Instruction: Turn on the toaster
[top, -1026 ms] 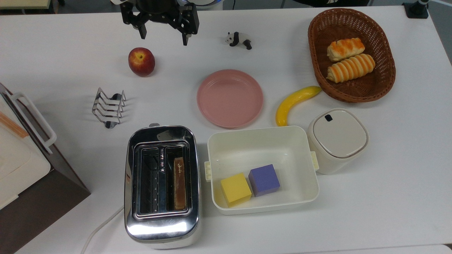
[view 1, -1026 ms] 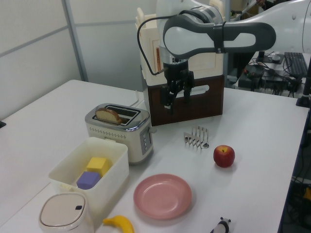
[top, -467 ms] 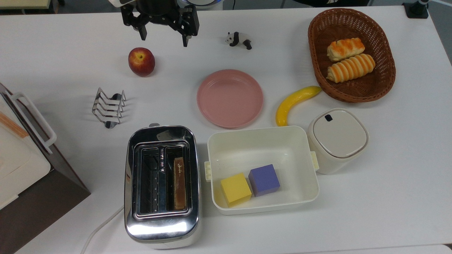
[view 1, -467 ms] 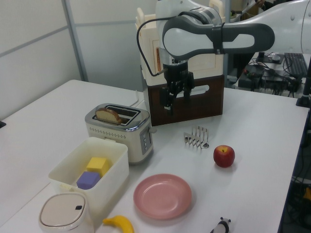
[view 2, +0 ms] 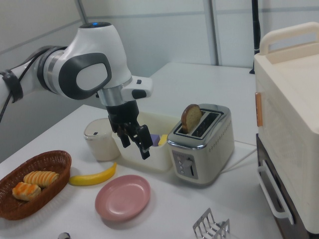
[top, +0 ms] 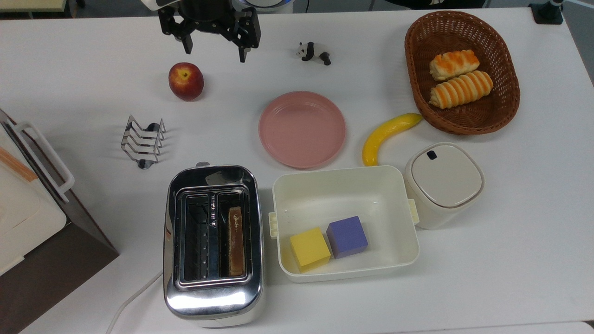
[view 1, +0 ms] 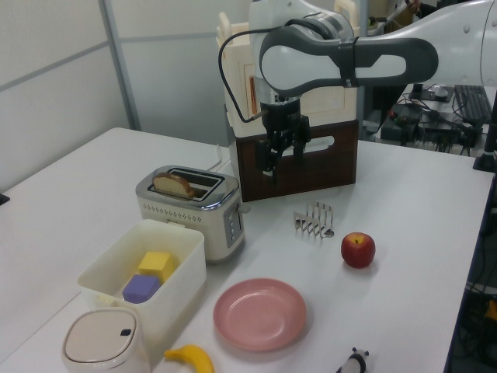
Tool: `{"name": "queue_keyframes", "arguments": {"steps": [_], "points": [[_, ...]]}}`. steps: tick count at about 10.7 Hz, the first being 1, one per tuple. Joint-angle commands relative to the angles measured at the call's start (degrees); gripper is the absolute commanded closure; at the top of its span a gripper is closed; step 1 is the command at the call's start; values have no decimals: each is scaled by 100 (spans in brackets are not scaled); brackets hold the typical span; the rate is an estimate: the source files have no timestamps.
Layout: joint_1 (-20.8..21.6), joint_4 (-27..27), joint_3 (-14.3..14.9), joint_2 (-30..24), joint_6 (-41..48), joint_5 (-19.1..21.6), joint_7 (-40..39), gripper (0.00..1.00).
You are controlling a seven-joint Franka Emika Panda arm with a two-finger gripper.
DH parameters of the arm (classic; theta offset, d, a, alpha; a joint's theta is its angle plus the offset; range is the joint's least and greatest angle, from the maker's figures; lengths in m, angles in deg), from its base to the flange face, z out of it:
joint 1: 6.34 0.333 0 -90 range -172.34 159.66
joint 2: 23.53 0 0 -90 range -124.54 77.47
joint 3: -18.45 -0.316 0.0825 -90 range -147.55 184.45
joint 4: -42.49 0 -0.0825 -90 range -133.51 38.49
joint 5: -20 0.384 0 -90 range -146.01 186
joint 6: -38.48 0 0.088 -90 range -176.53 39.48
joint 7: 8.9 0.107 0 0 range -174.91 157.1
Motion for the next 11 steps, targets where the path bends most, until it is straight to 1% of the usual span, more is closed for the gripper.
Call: {"name": "queue_keyframes", "arguments": {"steps": [1,4,5,6,7,9,11], "points": [[44,-72,37,17,-214,29,-95,6],[53,-72,37,122,-644,65,-60,6],[62,-72,37,192,-915,65,-60,1],[62,-63,37,288,-1197,82,-60,0],[97,-54,37,429,-1556,74,-60,0],[220,165,37,754,-2207,65,-7,0],[264,200,37,895,-3067,65,158,0]]}}
